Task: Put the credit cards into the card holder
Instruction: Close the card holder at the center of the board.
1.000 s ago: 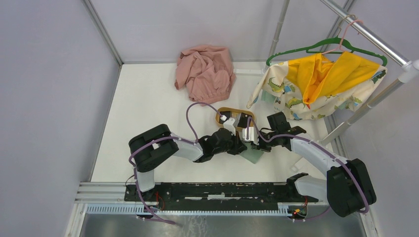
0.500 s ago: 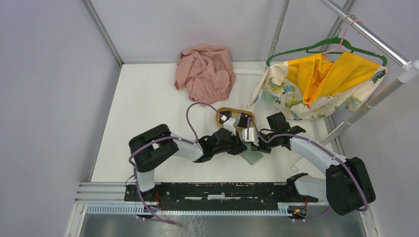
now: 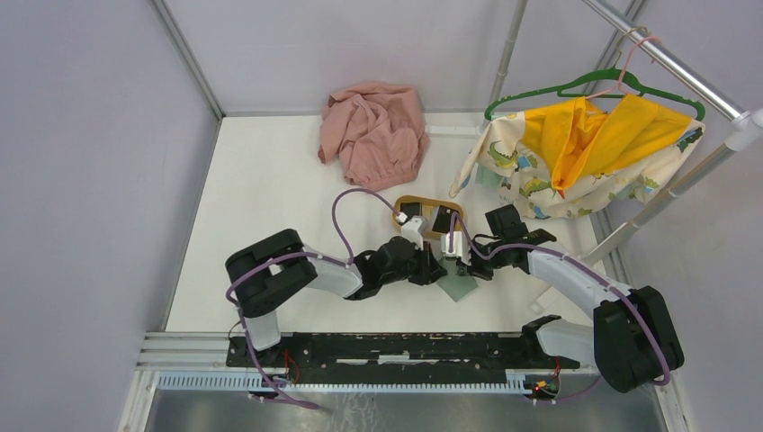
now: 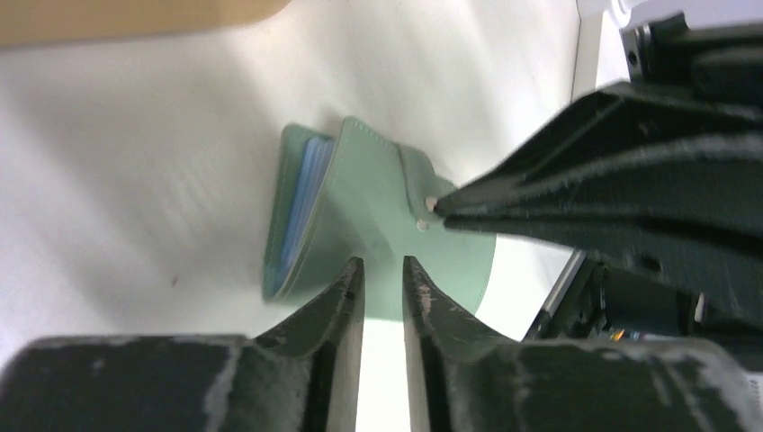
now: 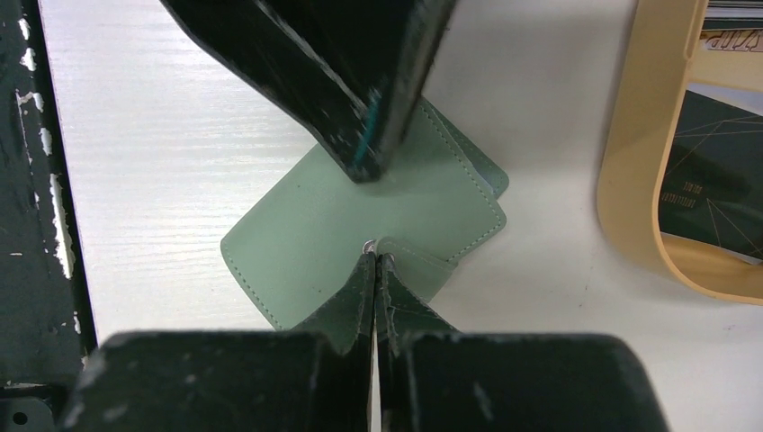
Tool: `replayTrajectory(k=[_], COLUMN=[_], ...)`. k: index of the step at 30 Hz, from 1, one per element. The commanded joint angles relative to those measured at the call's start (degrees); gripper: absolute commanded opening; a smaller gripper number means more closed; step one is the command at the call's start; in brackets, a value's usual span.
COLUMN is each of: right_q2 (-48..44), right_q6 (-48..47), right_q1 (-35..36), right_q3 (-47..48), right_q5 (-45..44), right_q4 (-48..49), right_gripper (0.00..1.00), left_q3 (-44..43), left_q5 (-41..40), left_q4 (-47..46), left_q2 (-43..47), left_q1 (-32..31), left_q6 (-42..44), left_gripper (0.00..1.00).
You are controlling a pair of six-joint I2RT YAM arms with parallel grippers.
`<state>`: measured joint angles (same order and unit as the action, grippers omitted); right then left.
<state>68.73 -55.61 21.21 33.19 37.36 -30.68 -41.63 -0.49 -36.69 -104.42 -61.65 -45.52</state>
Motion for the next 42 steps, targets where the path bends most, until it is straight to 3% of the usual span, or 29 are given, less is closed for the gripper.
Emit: replayTrajectory(k=[1, 4, 8, 10, 13, 16, 18, 20, 27, 34, 42], right_q2=[-0.75, -0.62, -0.52, -0.52, -0.59, -0.7, -0.53, -0.32, -0.09, 0.46, 1.69], right_q6=[3.11, 3.7, 4.43, 5.09, 5.39, 5.25, 5.08, 4.83, 4.12, 3.16, 2.55], right_q1=[-0.3, -0.54, -0.81, -1.16, -1.6, -2.55, -3.17, -3.29, -3.66, -3.63, -3.76], right_q3=[0.74, 0.74, 0.97, 1.09, 1.22, 0.87, 0.83, 0.93, 0.84, 0.99, 1.26], right_q5=[0.46, 0.77, 1.6, 2.03, 3.36, 3.72, 4.31, 4.78, 5.69, 6.23, 6.76], right_q4=[1.8, 2.24, 2.7, 3.06, 2.95, 2.81, 2.41, 2.05, 1.28, 0.43, -0.39], right_gripper=[0.0, 0.0, 0.0, 0.0, 0.0, 0.0, 0.0, 0.0, 0.0, 0.0, 0.0], left_q3=[6.52, 13.47, 25.39, 26.15, 24.66, 26.11, 22.93, 19.71, 14.44, 14.79, 13.63], left_q5=[-0.92, -2.25, -5.3, -9.18, -9.66, -13.08, -20.83, -26.12, -28.3, -14.13, -5.78], left_q4=[-6.45, -13.48, -34.73, -36.48, -43.52, -61.26, -62.76, -62.81, -62.81, -62.87, -62.87], left_q2=[9.03, 13.54, 17.3, 16.47, 9.26, -1.59, -6.34, -9.77, -14.4, -14.91, -16.18], left_q1=[-0.71, -0.98, -4.99, -8.43, -12.43, -17.37, -21.65, -23.46, -22.48, -16.37, -13.14], left_q6=[5.21, 11.96, 24.49, 30.71, 40.46, 53.77, 63.95, 68.22, 68.69, 57.71, 53.94], left_gripper=[0.36, 0.48, 0.59, 0.63, 0.68, 0.73, 0.76, 0.77, 0.71, 0.65, 0.63])
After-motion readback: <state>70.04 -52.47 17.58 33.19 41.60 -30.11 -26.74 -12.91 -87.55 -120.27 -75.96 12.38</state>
